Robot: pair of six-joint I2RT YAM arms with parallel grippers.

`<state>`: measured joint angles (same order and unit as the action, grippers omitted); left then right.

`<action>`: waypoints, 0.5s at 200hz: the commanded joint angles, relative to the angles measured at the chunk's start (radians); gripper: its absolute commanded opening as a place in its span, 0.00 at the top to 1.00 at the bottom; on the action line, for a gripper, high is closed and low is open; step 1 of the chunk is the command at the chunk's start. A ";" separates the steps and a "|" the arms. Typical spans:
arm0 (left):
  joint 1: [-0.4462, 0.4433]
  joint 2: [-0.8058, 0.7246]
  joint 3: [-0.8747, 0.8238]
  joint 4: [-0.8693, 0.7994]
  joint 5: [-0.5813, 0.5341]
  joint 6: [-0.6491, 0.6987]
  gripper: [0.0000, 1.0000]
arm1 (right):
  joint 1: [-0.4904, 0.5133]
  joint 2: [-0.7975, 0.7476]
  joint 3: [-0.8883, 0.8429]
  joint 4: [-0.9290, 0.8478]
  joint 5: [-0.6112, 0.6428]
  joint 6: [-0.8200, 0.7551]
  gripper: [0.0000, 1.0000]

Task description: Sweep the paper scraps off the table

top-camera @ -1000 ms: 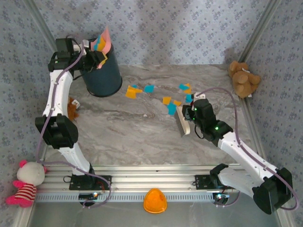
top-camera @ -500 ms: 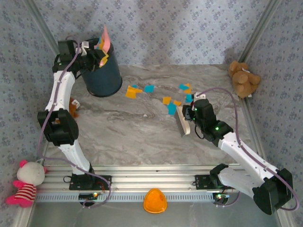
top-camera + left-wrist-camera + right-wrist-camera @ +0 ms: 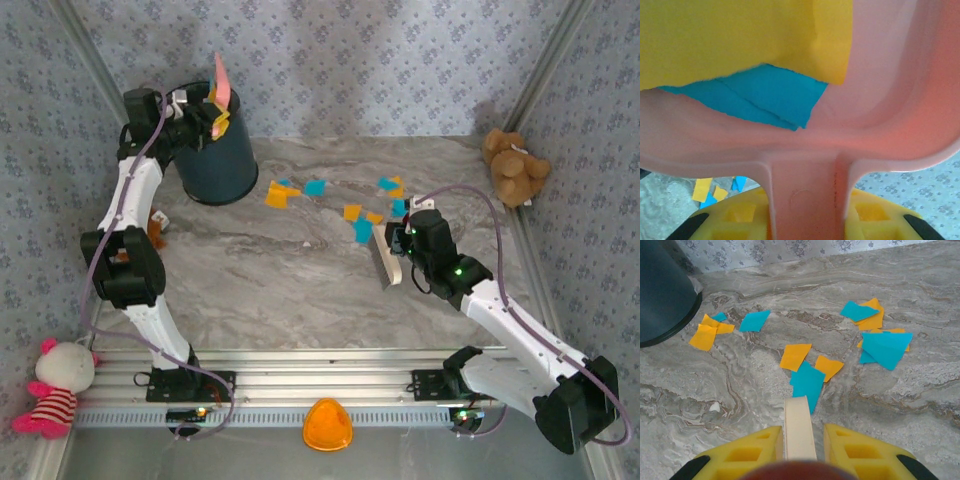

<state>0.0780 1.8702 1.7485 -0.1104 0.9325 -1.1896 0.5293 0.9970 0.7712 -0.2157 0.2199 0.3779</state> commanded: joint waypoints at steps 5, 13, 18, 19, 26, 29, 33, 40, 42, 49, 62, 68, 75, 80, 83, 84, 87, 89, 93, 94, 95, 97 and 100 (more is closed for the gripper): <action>0.009 0.002 -0.019 0.165 0.038 -0.108 1.00 | -0.007 -0.020 0.013 0.000 -0.006 0.015 1.00; 0.009 0.004 -0.027 0.199 0.042 -0.138 1.00 | -0.006 -0.020 0.012 0.000 -0.007 0.014 1.00; 0.010 0.006 -0.034 0.224 0.044 -0.156 1.00 | -0.007 -0.020 0.013 -0.001 -0.008 0.016 1.00; 0.010 0.006 -0.035 0.228 0.044 -0.161 1.00 | -0.007 -0.021 0.013 0.000 -0.008 0.015 1.00; 0.011 0.006 -0.042 0.251 0.045 -0.183 1.00 | -0.006 -0.021 0.012 -0.001 -0.008 0.016 1.00; 0.011 0.006 -0.045 0.260 0.043 -0.191 1.00 | -0.007 -0.021 0.012 -0.001 -0.008 0.016 1.00; 0.011 0.006 -0.047 0.271 0.043 -0.201 1.00 | -0.007 -0.022 0.012 -0.002 -0.008 0.016 1.00; 0.010 0.007 -0.049 0.283 0.044 -0.214 1.00 | -0.007 -0.023 0.011 -0.004 -0.007 0.016 1.00; 0.011 0.007 -0.049 0.285 0.044 -0.216 1.00 | -0.006 -0.024 0.011 -0.002 -0.008 0.016 1.00; 0.010 0.006 -0.052 0.293 0.042 -0.227 1.00 | -0.006 -0.024 0.010 -0.003 -0.007 0.016 1.00; 0.011 0.006 -0.057 0.303 0.037 -0.244 1.00 | -0.007 -0.026 0.008 -0.003 -0.004 0.017 1.00; 0.011 0.005 -0.062 0.310 0.034 -0.256 1.00 | -0.007 -0.027 0.007 -0.003 -0.002 0.017 1.00; 0.011 0.006 -0.068 0.331 0.035 -0.274 1.00 | -0.006 -0.027 0.007 -0.003 -0.002 0.018 1.00; 0.011 0.006 -0.072 0.343 0.034 -0.287 1.00 | -0.007 -0.027 0.008 -0.003 -0.002 0.017 1.00; 0.011 0.006 -0.074 0.349 0.033 -0.294 1.00 | -0.006 -0.027 0.007 -0.003 -0.001 0.017 1.00; 0.010 0.006 -0.076 0.353 0.033 -0.297 1.00 | -0.007 -0.027 0.007 -0.003 -0.002 0.018 1.00; 0.012 0.006 -0.080 0.360 0.032 -0.305 1.00 | -0.006 -0.027 0.007 -0.002 -0.002 0.018 1.00; 0.012 0.006 -0.083 0.366 0.032 -0.310 1.00 | -0.006 -0.027 0.007 -0.002 -0.002 0.017 1.00; 0.012 0.006 -0.090 0.378 0.029 -0.320 1.00 | -0.006 -0.027 0.007 -0.002 -0.002 0.018 1.00; 0.012 0.006 -0.092 0.381 0.028 -0.323 1.00 | -0.006 -0.027 0.007 -0.002 -0.002 0.018 1.00; 0.012 0.006 -0.092 0.384 0.027 -0.326 1.00 | -0.008 -0.026 0.007 -0.001 -0.002 0.018 1.00; 0.012 0.005 -0.095 0.391 0.027 -0.333 1.00 | -0.007 -0.027 0.007 -0.001 -0.002 0.018 1.00; 0.012 0.006 -0.100 0.401 0.026 -0.341 1.00 | -0.007 -0.026 0.007 -0.002 -0.003 0.017 1.00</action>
<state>0.0792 1.8709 1.6741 0.1623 0.9508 -1.4433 0.5293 0.9924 0.7712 -0.2157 0.2199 0.3779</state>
